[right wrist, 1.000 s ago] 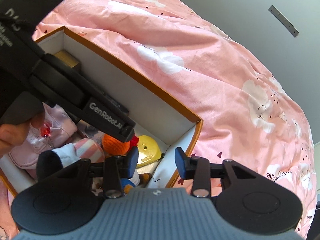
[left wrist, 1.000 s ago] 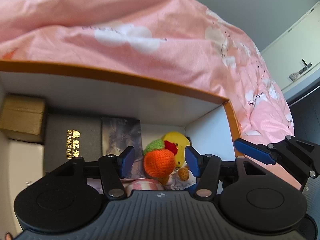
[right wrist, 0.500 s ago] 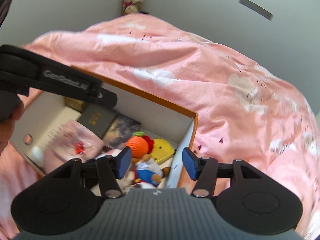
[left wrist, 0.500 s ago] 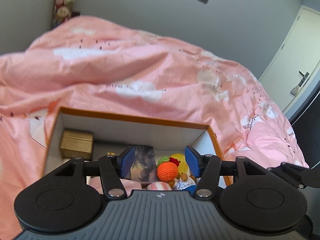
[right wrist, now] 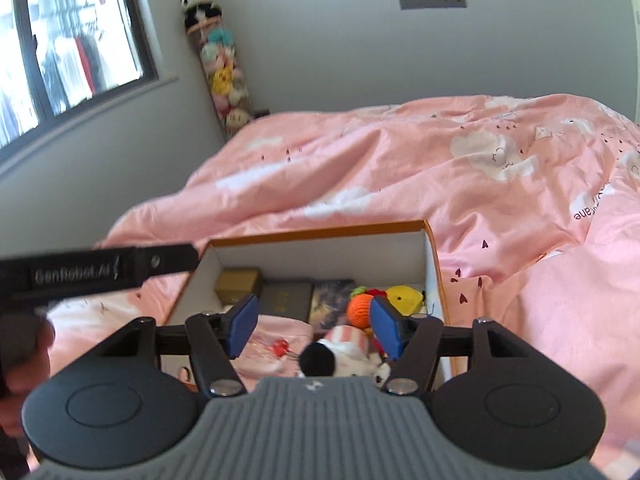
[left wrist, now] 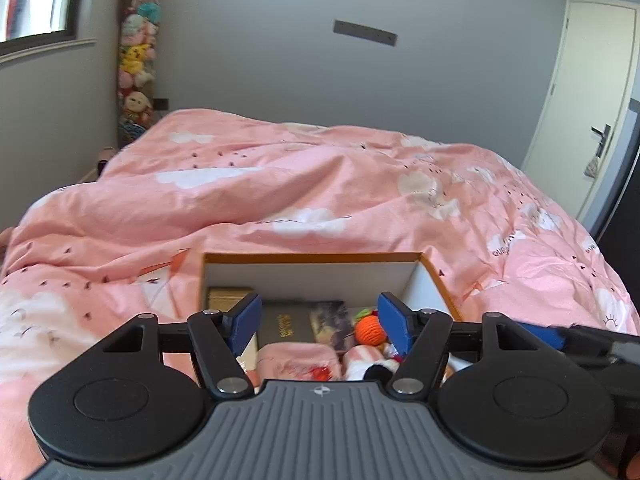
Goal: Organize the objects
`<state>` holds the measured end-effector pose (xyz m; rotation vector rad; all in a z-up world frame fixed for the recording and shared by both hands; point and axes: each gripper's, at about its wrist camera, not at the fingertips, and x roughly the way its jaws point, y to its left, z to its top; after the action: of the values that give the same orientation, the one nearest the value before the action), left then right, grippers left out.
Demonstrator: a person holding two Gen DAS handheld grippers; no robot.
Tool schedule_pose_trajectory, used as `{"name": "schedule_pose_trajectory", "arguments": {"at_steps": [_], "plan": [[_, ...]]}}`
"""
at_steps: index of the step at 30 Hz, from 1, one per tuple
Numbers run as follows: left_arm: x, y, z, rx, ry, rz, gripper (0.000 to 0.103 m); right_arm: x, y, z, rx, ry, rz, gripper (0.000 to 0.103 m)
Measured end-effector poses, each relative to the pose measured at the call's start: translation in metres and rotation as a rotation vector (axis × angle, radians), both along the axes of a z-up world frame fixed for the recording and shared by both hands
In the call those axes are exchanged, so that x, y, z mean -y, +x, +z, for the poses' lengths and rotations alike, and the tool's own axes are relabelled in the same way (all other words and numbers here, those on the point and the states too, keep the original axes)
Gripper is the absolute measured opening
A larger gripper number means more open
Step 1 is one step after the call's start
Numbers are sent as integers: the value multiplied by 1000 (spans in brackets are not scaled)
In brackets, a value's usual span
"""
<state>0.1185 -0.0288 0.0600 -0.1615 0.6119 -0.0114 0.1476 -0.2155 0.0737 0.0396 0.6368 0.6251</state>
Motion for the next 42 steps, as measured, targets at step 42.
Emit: {"name": "schedule_pose_trajectory", "arguments": {"at_steps": [42], "plan": [[-24, -62, -65, -61, 54, 127, 93, -15, -63, -53, 55, -124, -120, 91]]}}
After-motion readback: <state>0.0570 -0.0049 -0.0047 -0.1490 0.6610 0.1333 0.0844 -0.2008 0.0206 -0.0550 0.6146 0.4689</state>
